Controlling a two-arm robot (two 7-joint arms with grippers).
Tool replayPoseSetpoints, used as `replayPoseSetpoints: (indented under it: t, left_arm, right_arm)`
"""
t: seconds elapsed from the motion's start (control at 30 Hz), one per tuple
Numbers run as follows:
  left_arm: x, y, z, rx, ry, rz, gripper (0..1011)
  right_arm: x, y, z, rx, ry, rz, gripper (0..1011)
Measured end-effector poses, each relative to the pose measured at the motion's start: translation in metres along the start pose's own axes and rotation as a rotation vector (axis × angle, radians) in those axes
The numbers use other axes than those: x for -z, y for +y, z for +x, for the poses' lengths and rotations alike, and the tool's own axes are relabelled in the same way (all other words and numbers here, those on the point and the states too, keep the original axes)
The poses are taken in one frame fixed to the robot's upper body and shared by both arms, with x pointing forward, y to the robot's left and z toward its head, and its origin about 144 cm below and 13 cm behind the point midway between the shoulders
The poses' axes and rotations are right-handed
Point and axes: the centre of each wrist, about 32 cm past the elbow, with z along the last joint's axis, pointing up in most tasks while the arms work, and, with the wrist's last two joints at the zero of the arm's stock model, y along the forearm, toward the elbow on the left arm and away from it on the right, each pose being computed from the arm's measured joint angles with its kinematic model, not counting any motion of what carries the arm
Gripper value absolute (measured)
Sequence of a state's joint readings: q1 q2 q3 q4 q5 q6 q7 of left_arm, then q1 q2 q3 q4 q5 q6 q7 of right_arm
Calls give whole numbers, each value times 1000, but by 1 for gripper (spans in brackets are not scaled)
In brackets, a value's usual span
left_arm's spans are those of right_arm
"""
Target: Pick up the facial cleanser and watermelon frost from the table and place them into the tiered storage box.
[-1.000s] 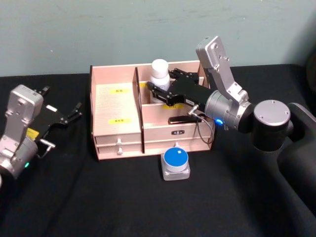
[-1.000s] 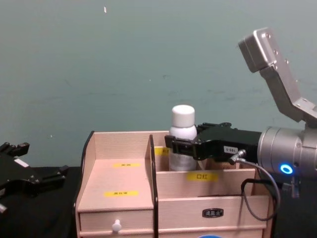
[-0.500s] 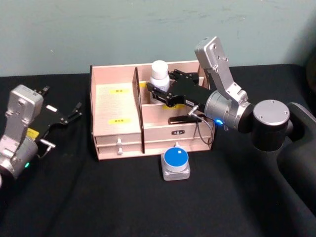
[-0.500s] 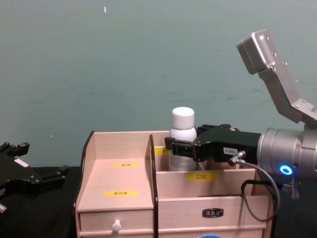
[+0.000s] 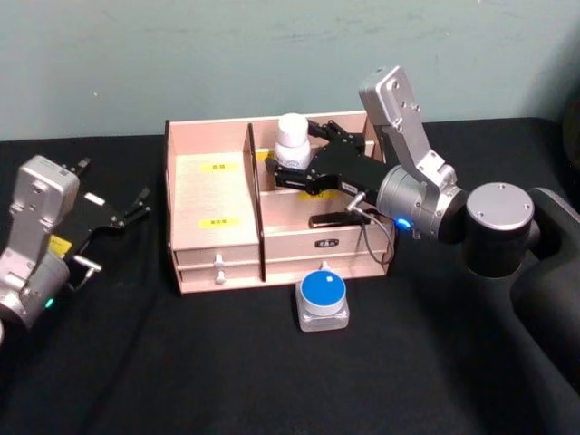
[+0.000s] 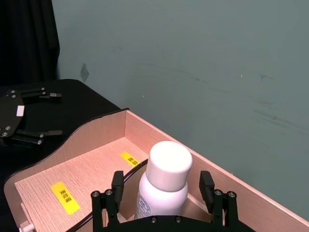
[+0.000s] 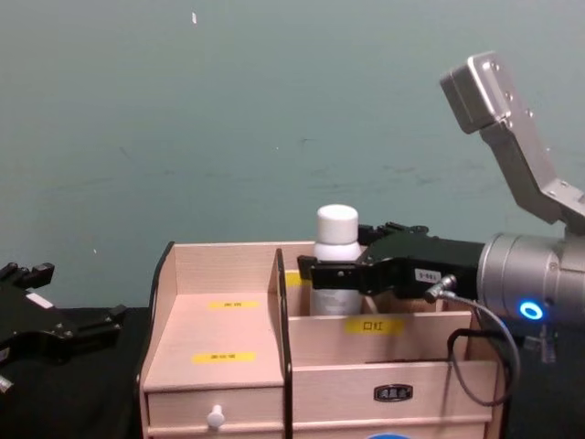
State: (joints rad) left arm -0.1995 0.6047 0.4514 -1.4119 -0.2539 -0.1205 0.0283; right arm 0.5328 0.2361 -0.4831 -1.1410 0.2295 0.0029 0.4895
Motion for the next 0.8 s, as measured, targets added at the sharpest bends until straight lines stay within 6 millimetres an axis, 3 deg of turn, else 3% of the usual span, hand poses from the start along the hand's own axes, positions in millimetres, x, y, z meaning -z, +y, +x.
replayPoseSetpoints:
  t: [0.2,0.4,0.63,0.8]
  left_arm:
    - [0,0,0,0,0,0,1010]
    - [0,0,0,0,0,0,1009]
    - [0,0,0,0,0,0,1010]
    - [0,0,0,0,0,0,1010]
  right_arm:
    - [-12,-9,0,-4,-19,-9,1002]
    - [-37,-31,-3,-22,-30,-39,1002]
    - [-62,-74,-19,-26,31,-91,1003]
    - [-68,-98,-36,-21,86,-143,1002]
